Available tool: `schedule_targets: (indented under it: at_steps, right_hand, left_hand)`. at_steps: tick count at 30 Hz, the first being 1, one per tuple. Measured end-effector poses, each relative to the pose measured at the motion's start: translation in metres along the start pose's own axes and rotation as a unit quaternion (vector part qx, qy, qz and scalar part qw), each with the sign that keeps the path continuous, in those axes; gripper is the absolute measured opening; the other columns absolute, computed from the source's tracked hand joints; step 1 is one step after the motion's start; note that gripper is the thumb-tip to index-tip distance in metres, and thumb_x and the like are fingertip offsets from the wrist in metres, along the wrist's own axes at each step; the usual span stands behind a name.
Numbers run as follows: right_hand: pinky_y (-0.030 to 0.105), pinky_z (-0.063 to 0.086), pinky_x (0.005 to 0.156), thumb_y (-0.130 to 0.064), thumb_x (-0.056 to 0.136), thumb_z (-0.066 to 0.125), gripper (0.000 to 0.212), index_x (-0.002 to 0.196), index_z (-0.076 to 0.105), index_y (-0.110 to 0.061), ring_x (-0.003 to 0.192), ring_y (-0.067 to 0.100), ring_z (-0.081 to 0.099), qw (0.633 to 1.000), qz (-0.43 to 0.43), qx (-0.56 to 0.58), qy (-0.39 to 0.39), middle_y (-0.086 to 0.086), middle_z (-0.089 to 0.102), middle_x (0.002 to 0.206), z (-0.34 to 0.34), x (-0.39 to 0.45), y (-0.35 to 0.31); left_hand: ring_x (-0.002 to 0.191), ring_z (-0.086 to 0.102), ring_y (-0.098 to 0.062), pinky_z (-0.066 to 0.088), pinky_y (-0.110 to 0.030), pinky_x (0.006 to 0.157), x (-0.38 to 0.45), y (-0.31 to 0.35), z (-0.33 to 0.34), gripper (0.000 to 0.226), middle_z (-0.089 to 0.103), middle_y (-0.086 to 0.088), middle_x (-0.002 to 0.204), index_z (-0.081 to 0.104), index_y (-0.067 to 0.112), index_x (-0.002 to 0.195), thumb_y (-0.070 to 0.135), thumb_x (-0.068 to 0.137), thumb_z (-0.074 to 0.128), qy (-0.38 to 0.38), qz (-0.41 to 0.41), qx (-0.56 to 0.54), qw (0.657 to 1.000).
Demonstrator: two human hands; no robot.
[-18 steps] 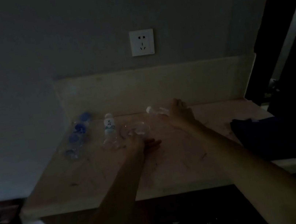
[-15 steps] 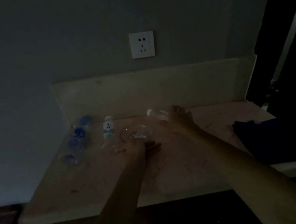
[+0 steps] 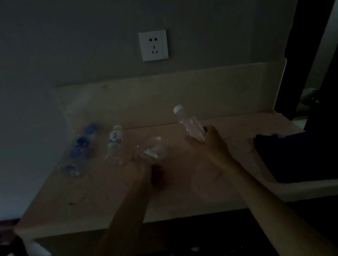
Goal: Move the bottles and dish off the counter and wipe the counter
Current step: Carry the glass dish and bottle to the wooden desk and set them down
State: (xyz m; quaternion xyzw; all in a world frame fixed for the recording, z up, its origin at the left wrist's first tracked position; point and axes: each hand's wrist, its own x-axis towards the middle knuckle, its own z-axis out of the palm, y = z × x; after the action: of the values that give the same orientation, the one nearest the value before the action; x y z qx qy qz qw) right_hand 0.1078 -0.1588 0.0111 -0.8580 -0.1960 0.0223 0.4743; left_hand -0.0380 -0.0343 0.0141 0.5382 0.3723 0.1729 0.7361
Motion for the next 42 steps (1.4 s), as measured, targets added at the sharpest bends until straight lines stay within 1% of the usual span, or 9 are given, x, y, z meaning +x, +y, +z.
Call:
schedule_targets:
  at_steps: [4,8,12,19,22,27,34,39,42]
  right_hand:
    - [0.023,0.050,0.050,-0.040,0.074,0.077,0.040,0.101,0.059,-0.016,0.066,0.005,0.066,0.982,-0.010,0.185,-0.038,0.001,0.069,0.090,-0.019,-0.060,-0.013]
    - [0.015,0.050,0.054,-0.024,0.081,0.075,0.044,0.114,0.049,-0.015,0.073,0.006,0.064,0.944,0.022,0.288,-0.157,0.000,0.064,0.098,-0.012,-0.129,-0.026]
    - [0.017,0.054,0.066,-0.017,0.072,0.080,0.051,0.113,0.050,-0.021,0.080,0.002,0.067,0.903,-0.011,0.309,-0.300,-0.004,0.066,0.099,0.029,-0.206,-0.026]
    - [0.019,0.054,0.059,0.004,0.079,0.073,0.053,0.121,0.045,-0.012,0.077,0.005,0.065,0.808,0.001,0.217,-0.548,0.004,0.060,0.098,0.147,-0.341,-0.010]
    - [0.025,0.054,0.074,-0.013,0.072,0.084,0.061,0.120,0.047,-0.014,0.092,0.016,0.066,0.790,-0.014,0.169,-0.589,0.009,0.063,0.104,0.187,-0.391,-0.004]
    - [0.021,0.053,0.073,-0.023,0.072,0.085,0.066,0.121,0.042,-0.012,0.091,0.006,0.067,0.756,-0.022,0.105,-0.646,0.009,0.064,0.108,0.244,-0.465,-0.015]
    - [0.025,0.053,0.074,-0.004,0.074,0.079,0.057,0.122,0.049,-0.014,0.093,0.016,0.066,0.707,-0.077,0.024,-0.702,0.002,0.064,0.097,0.364,-0.571,-0.072]
    - [0.015,0.054,0.070,-0.003,0.071,0.082,0.055,0.115,0.050,-0.013,0.079,0.002,0.064,0.697,-0.106,0.035,-0.708,0.011,0.064,0.097,0.447,-0.645,-0.146]
    - [0.007,0.050,0.067,-0.016,0.076,0.081,0.053,0.119,0.049,-0.014,0.079,-0.007,0.064,0.692,-0.104,0.044,-0.713,-0.001,0.065,0.096,0.490,-0.675,-0.186]
  left_hand:
    - [0.033,0.052,-0.010,0.036,-0.015,0.030,-0.027,-0.018,-0.033,0.038,0.057,-0.019,0.066,0.044,0.012,0.105,0.045,0.104,0.025,0.114,0.132,0.032,0.984]
    - [0.029,0.045,-0.011,0.029,-0.019,0.033,-0.083,-0.042,-0.093,0.023,0.052,-0.008,0.053,0.045,0.011,0.096,0.030,0.104,0.033,0.186,0.204,0.064,0.959]
    - [0.027,0.039,-0.022,0.027,-0.018,0.035,-0.171,-0.080,-0.159,0.028,0.050,-0.016,0.047,0.050,0.010,0.092,0.032,0.103,0.038,0.254,0.205,0.055,0.944]
    - [0.032,0.048,-0.027,0.033,-0.022,0.032,-0.307,-0.190,-0.259,0.024,0.052,-0.026,0.055,0.051,0.002,0.098,0.023,0.102,0.040,0.454,0.086,0.046,0.886]
    - [0.028,0.047,-0.023,0.032,-0.022,0.033,-0.351,-0.238,-0.295,0.028,0.054,-0.030,0.058,0.052,0.002,0.101,0.024,0.104,0.036,0.533,0.035,0.012,0.845]
    - [0.026,0.048,-0.019,0.030,-0.016,0.029,-0.399,-0.292,-0.358,0.028,0.053,-0.013,0.042,0.054,0.004,0.104,0.024,0.104,0.036,0.610,-0.001,-0.059,0.790]
    - [0.026,0.046,-0.018,0.034,-0.021,0.032,-0.447,-0.321,-0.501,0.027,0.051,-0.023,0.054,0.059,0.015,0.092,0.021,0.103,0.035,0.644,-0.031,-0.101,0.757]
    - [0.028,0.046,-0.022,0.030,-0.018,0.030,-0.487,-0.302,-0.620,0.029,0.055,-0.013,0.051,0.061,0.019,0.088,0.023,0.102,0.037,0.654,-0.039,-0.076,0.751]
    - [0.024,0.044,-0.016,0.028,-0.015,0.029,-0.498,-0.285,-0.684,0.029,0.052,-0.008,0.044,0.061,0.012,0.094,0.023,0.103,0.036,0.665,-0.028,-0.075,0.742]
